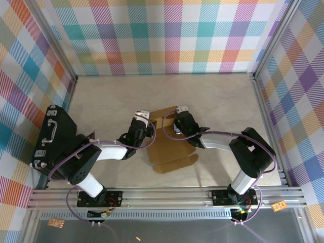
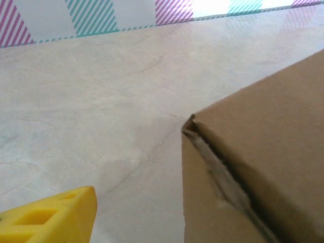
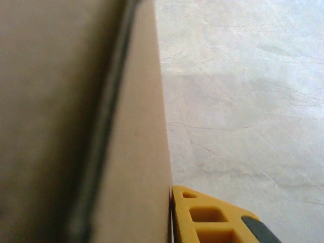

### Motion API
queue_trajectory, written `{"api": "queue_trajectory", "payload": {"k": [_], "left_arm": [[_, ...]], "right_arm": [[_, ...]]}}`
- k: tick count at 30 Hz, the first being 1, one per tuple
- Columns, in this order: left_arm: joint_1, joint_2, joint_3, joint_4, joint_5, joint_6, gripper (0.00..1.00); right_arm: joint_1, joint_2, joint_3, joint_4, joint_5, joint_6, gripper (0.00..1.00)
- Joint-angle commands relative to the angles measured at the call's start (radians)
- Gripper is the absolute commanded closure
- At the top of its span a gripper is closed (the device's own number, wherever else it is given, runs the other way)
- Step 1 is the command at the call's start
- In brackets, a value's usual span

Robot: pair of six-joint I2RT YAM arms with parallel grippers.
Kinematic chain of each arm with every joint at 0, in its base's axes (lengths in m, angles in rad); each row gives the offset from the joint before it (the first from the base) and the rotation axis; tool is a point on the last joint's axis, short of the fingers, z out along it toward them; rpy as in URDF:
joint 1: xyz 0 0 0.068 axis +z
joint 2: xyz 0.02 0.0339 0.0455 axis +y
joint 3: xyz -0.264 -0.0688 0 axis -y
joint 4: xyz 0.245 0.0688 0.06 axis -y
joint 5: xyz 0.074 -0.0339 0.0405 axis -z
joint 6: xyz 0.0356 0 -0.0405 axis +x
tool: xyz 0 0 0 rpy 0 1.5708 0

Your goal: Fold the paper box

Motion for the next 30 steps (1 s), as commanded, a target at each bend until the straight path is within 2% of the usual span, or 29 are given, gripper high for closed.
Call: {"api": "queue_trajectory", "payload": {"k": [1, 8, 11, 15, 17, 19, 23, 25, 30], "left_arm": [[0.007, -0.086, -0.061, -0.058, 0.064, -0.057, 0.29], [0.019, -0.318, -0.162, -0.157, 0.189, -0.155, 0.24], [0.024, -0.417, -0.134, -0.289, 0.295, -0.159, 0.23], [0.043, -0.508, -0.049, -0.519, 0.271, -0.230, 0.23], [0.084, -0.519, 0.018, -0.666, 0.272, -0.277, 0.23], [0.153, -0.515, 0.076, -0.772, 0.324, -0.328, 0.23], [0.306, -0.497, 0.098, -0.805, 0.458, -0.425, 0.24], [0.375, -0.468, 0.127, -0.817, 0.515, -0.450, 0.24], [0.416, -0.383, 0.268, -0.894, 0.590, -0.424, 0.25]], "right_arm": [[0.004, -0.001, 0.042, -0.042, 0.021, 0.050, 0.84], [0.004, 0.003, 0.072, -0.101, 0.029, 0.079, 0.84], [0.003, 0.004, 0.085, -0.115, 0.022, 0.066, 0.84], [0.004, 0.008, 0.121, -0.149, -0.023, -0.029, 0.84], [0.004, 0.018, 0.164, -0.198, -0.039, -0.061, 0.84], [0.002, 0.029, 0.205, -0.249, -0.086, -0.108, 0.84], [-0.005, 0.077, 0.313, -0.386, -0.149, -0.193, 0.83], [-0.007, 0.129, 0.409, -0.510, -0.197, -0.248, 0.82], [-0.008, 0.221, 0.566, -0.697, -0.257, -0.335, 0.83]]}}
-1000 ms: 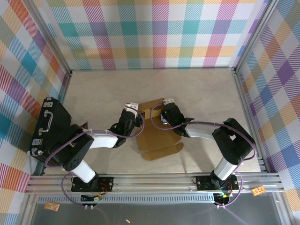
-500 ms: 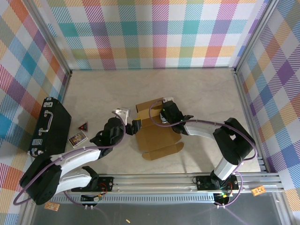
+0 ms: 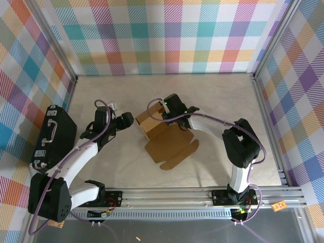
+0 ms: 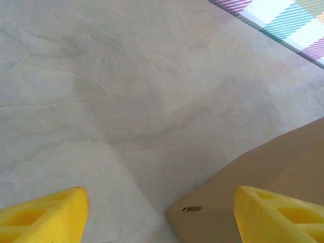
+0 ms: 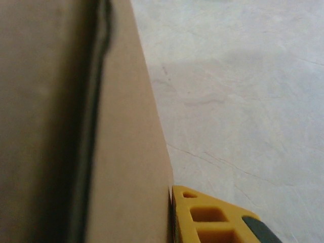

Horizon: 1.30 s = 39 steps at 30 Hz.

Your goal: Fold the paper box

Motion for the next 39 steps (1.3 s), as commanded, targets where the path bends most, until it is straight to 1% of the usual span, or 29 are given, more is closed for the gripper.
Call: {"api": "queue_trajectory", "payload": {"k": [1, 3, 6, 9, 11, 13, 14, 16, 17, 18, 19, 21, 23, 26, 28, 31, 34, 39], "left_arm": [[0.007, 0.039, 0.110, -0.082, 0.110, -0.004, 0.25], [0.007, 0.069, 0.148, -0.099, 0.134, 0.008, 0.25], [0.009, 0.122, 0.184, -0.116, 0.141, 0.014, 0.25], [0.008, 0.168, 0.190, -0.098, 0.194, 0.014, 0.25], [0.009, 0.192, 0.190, -0.095, 0.215, 0.015, 0.26], [0.009, 0.198, 0.183, -0.092, 0.229, 0.018, 0.26], [0.009, 0.196, 0.178, -0.092, 0.234, 0.017, 0.26], [0.009, 0.180, 0.166, -0.089, 0.235, 0.019, 0.26], [0.009, 0.170, 0.165, -0.092, 0.230, 0.019, 0.26], [0.009, 0.164, 0.169, -0.101, 0.224, 0.020, 0.26], [0.009, 0.155, 0.177, -0.113, 0.222, 0.022, 0.26], [0.009, 0.143, 0.200, -0.139, 0.222, 0.031, 0.26], [0.007, 0.133, 0.232, -0.206, 0.223, 0.049, 0.26], [-0.012, 0.126, 0.297, -0.297, 0.205, 0.084, 0.26], [-0.065, 0.128, 0.343, -0.368, 0.176, 0.132, 0.26], [-0.169, 0.152, 0.402, -0.465, 0.078, 0.200, 0.25], [-0.229, 0.200, 0.449, -0.529, 0.006, 0.234, 0.25], [-0.273, 0.305, 0.549, -0.608, -0.073, 0.271, 0.25]], "right_arm": [[-0.007, 0.039, 0.084, -0.195, -0.088, -0.093, 0.83], [-0.007, 0.079, 0.153, -0.276, -0.133, -0.162, 0.83], [-0.007, 0.154, 0.281, -0.410, -0.161, -0.210, 0.81], [-0.007, 0.236, 0.411, -0.517, -0.171, -0.230, 0.81], [-0.007, 0.264, 0.459, -0.524, -0.180, -0.234, 0.81], [-0.007, 0.263, 0.465, -0.498, -0.184, -0.233, 0.80], [-0.007, 0.250, 0.456, -0.476, -0.184, -0.229, 0.75], [-0.009, 0.215, 0.422, -0.432, -0.186, -0.214, 0.73], [-0.013, 0.189, 0.396, -0.405, -0.195, -0.206, 0.70], [-0.017, 0.160, 0.368, -0.381, -0.202, -0.192, 0.58], [-0.021, 0.129, 0.339, -0.359, -0.208, -0.178, 0.51], [-0.029, 0.067, 0.280, -0.331, -0.211, -0.159, 0.45], [-0.042, -0.004, 0.208, -0.302, -0.200, -0.128, 0.39], [-0.069, -0.120, 0.063, -0.229, -0.188, -0.058, 0.37], [-0.089, -0.193, -0.043, -0.168, -0.187, -0.009, 0.34], [-0.110, -0.281, -0.175, -0.094, -0.207, 0.034, 0.33], [-0.120, -0.323, -0.259, -0.060, -0.207, 0.046, 0.32], [-0.125, -0.337, -0.316, -0.048, -0.206, 0.051, 0.32]]}}
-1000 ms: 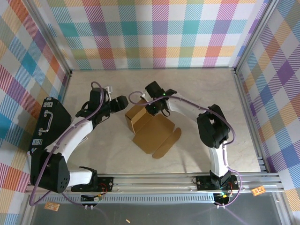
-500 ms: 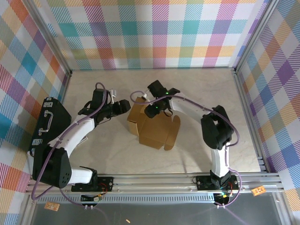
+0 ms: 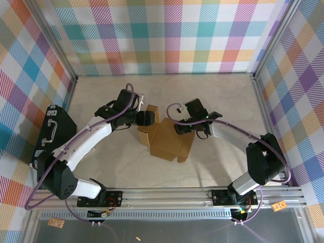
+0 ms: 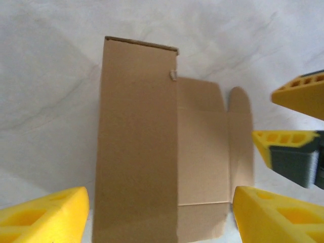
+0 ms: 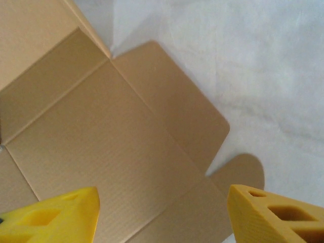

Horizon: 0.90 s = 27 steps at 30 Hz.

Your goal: Fold the paper box

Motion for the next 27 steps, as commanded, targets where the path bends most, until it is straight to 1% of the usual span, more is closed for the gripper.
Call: {"api": "queue_trajectory", "payload": {"k": [1, 4, 9, 14, 16, 21, 25, 27], "left_arm": [[-0.011, 0.066, 0.065, -0.116, -0.094, 0.053, 0.26], [-0.012, 0.083, 0.065, -0.109, -0.130, 0.053, 0.27], [-0.013, 0.125, 0.069, -0.115, -0.132, 0.063, 0.28], [-0.004, 0.138, 0.049, -0.099, -0.179, 0.059, 0.29], [0.018, 0.137, 0.033, -0.076, -0.159, 0.052, 0.31], [0.110, 0.151, -0.031, -0.007, -0.058, 0.018, 0.34], [0.185, 0.161, -0.096, 0.064, -0.003, -0.023, 0.35], [0.234, 0.158, -0.132, 0.113, 0.045, -0.049, 0.37]], "right_arm": [[-0.002, -0.026, -0.022, 0.065, -0.022, 0.032, 0.32], [-0.003, -0.020, -0.028, 0.067, -0.032, 0.033, 0.32], [-0.003, -0.009, -0.023, 0.068, -0.033, 0.029, 0.32], [-0.003, 0.006, -0.021, 0.072, -0.041, 0.031, 0.32], [-0.003, 0.010, -0.020, 0.073, -0.042, 0.031, 0.33], [-0.003, -0.003, -0.020, 0.068, -0.032, 0.032, 0.33], [-0.005, -0.050, -0.031, 0.077, 0.000, 0.040, 0.32], [-0.007, -0.080, -0.047, 0.092, 0.021, 0.050, 0.31]]}}
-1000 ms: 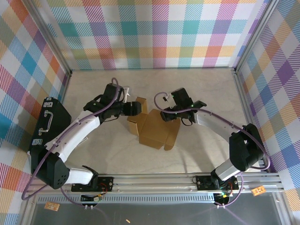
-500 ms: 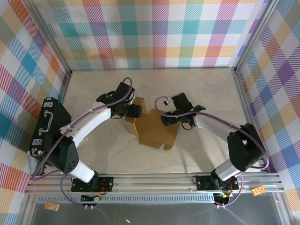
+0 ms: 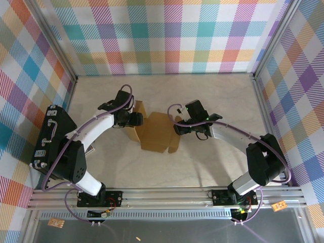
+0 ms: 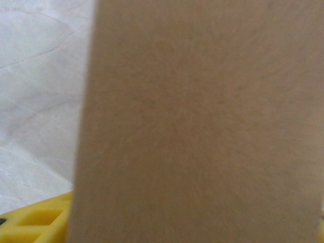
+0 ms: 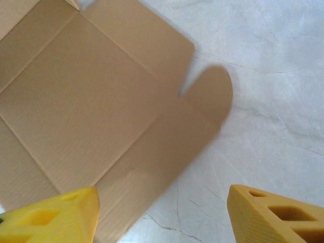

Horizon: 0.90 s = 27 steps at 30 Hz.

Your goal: Fold the paper box

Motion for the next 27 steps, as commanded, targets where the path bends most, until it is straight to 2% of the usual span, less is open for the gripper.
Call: {"api": "queue_trajectory", "payload": {"k": [1, 6, 13, 20, 27], "left_arm": [[0.069, 0.005, -0.059, 0.092, 0.107, -0.064, 0.39], [0.137, -0.020, -0.132, 0.232, 0.277, -0.149, 0.43], [0.165, -0.028, -0.207, 0.375, 0.401, -0.222, 0.44], [0.167, -0.009, -0.259, 0.448, 0.448, -0.250, 0.45], [0.167, -0.025, -0.275, 0.445, 0.445, -0.241, 0.44]], "right_arm": [[-0.009, -0.073, -0.027, 0.048, 0.032, 0.031, 0.31], [-0.055, -0.096, -0.071, 0.087, -0.010, 0.074, 0.30], [-0.107, -0.107, -0.084, 0.092, -0.099, 0.146, 0.30], [-0.149, -0.091, 0.011, 0.083, -0.237, 0.229, 0.27], [-0.185, 0.052, 0.222, 0.006, -0.384, 0.304, 0.29]]}}
